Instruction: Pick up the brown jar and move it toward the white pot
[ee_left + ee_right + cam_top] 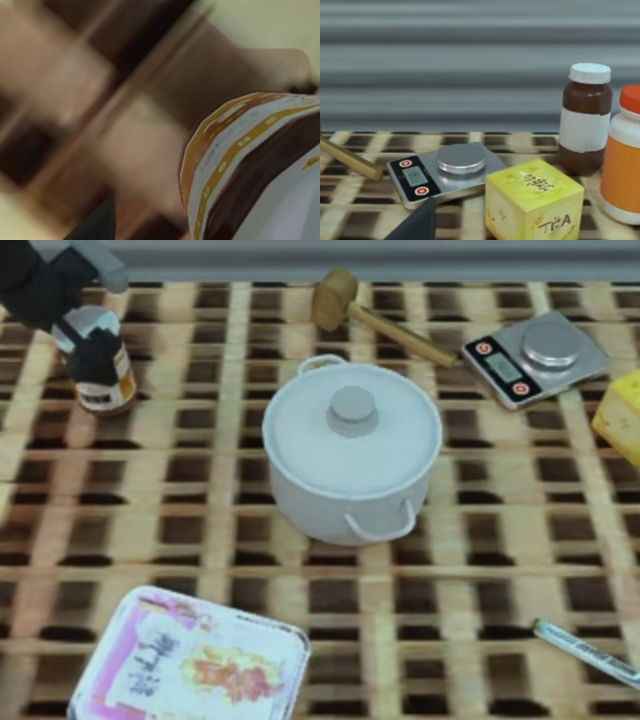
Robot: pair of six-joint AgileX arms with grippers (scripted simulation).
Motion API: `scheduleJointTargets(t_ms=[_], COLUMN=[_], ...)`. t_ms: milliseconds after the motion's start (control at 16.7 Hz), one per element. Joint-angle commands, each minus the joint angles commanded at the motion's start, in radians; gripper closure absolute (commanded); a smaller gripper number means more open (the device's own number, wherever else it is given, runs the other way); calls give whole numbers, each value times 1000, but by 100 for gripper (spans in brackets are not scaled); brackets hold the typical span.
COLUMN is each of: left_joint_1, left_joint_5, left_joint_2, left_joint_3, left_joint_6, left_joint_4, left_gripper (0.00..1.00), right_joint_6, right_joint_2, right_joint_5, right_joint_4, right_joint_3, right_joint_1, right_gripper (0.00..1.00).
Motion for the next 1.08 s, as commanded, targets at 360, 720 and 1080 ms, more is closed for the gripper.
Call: scheduleJointTargets(t_ms=[360,720,1080], left_joint_1=[0,0,0], left_joint_5=[0,0,0], left_joint_2=[0,0,0], left_joint_3=[0,0,0], left_joint_6=[0,0,0], left_joint_4=[0,0,0], left_gripper=[30,75,100], right_joint_6=[0,0,0], right_joint_2=[0,0,0], right_joint_5=[0,0,0], right_joint_4=[0,0,0], right_joint_3=[0,0,0], right_joint_1=[0,0,0], right_gripper=[0,0,0])
